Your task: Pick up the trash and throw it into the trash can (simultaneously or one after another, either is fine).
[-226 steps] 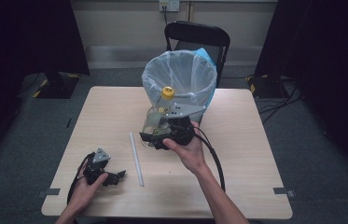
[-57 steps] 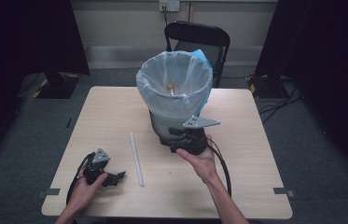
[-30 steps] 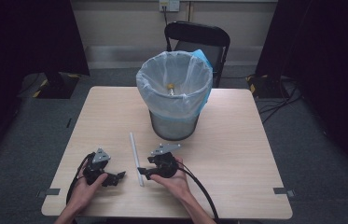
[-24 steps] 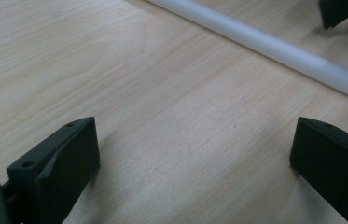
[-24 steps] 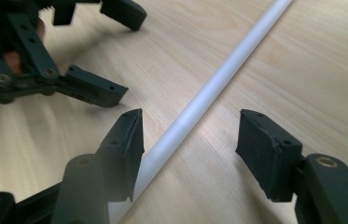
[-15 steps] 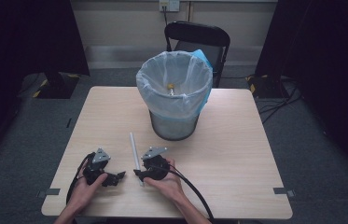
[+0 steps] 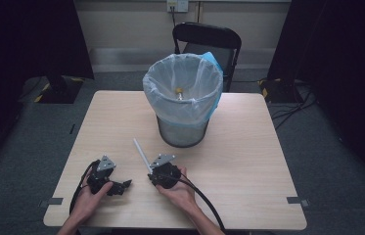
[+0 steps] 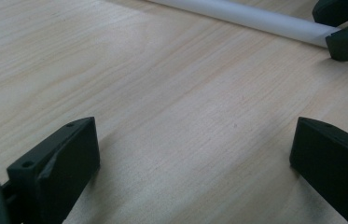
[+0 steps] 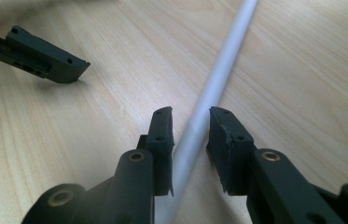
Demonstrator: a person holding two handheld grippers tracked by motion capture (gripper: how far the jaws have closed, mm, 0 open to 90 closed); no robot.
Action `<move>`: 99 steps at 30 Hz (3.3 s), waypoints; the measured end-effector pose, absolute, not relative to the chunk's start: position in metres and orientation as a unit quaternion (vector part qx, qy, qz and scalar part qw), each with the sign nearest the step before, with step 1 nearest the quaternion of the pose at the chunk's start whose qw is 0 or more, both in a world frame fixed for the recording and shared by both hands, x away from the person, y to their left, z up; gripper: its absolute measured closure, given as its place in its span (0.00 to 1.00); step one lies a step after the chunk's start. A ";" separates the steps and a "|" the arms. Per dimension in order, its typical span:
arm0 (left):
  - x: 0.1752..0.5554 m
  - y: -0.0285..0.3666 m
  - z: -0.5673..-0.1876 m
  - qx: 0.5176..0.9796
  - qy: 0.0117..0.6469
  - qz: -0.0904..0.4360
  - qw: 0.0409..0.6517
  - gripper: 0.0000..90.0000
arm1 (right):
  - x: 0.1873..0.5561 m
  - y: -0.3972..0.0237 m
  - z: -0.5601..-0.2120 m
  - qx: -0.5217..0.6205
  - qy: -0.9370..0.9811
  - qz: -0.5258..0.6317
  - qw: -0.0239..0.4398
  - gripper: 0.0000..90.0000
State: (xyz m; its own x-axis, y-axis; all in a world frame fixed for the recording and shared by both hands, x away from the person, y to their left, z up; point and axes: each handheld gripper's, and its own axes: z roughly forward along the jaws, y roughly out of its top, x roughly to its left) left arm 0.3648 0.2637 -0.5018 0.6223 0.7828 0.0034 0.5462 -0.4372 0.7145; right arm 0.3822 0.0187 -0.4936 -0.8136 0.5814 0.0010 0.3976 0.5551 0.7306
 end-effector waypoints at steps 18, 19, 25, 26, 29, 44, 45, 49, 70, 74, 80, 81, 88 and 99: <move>0.365 0.264 -0.502 0.830 0.400 0.169 0.349 0.01 | 0.389 0.023 -0.487 0.302 0.880 0.349 0.112 0.90; 0.365 0.264 -0.502 0.830 0.401 0.170 0.348 0.01 | 0.389 0.023 -0.487 0.301 0.881 0.348 0.113 0.90; 0.365 0.264 -0.502 0.830 0.401 0.169 0.348 0.01 | 0.392 0.021 -0.487 0.306 0.878 0.353 0.103 0.91; 0.365 0.264 -0.502 0.830 0.401 0.169 0.349 0.01 | 0.392 0.020 -0.487 0.307 0.878 0.354 0.103 0.91; 0.365 0.264 -0.502 0.830 0.400 0.169 0.349 0.01 | 0.392 0.019 -0.487 0.308 0.874 0.361 0.100 0.91; 0.365 0.264 -0.502 0.830 0.400 0.169 0.349 0.01 | 0.391 0.014 -0.473 0.307 0.861 0.394 0.100 0.91; 0.365 0.264 -0.502 0.831 0.400 0.169 0.349 0.01 | 0.391 0.014 -0.472 0.307 0.860 0.396 0.099 0.91; 0.365 0.264 -0.502 0.831 0.400 0.169 0.349 0.01 | 0.391 0.012 -0.467 0.306 0.854 0.409 0.099 0.91; 0.365 0.264 -0.502 0.831 0.400 0.169 0.349 0.01 | 0.386 0.008 -0.428 0.284 0.824 0.480 0.099 0.91; 0.365 0.264 -0.502 0.830 0.401 0.170 0.348 0.01 | 0.386 0.007 -0.420 0.281 0.820 0.488 0.098 0.91; 0.365 0.264 -0.502 0.830 0.400 0.169 0.349 0.01 | 0.385 0.007 -0.408 0.272 0.817 0.500 0.097 0.91; 0.365 0.264 -0.502 0.830 0.400 0.169 0.349 0.01 | 0.385 0.006 -0.406 0.271 0.816 0.502 0.098 0.91; 0.365 0.264 -0.502 0.830 0.400 0.169 0.349 0.01 | 0.387 0.001 -0.392 0.272 0.806 0.516 0.101 0.91; 0.365 0.264 -0.502 0.830 0.400 0.169 0.349 0.01 | 0.389 -0.003 -0.369 0.263 0.795 0.536 0.108 0.91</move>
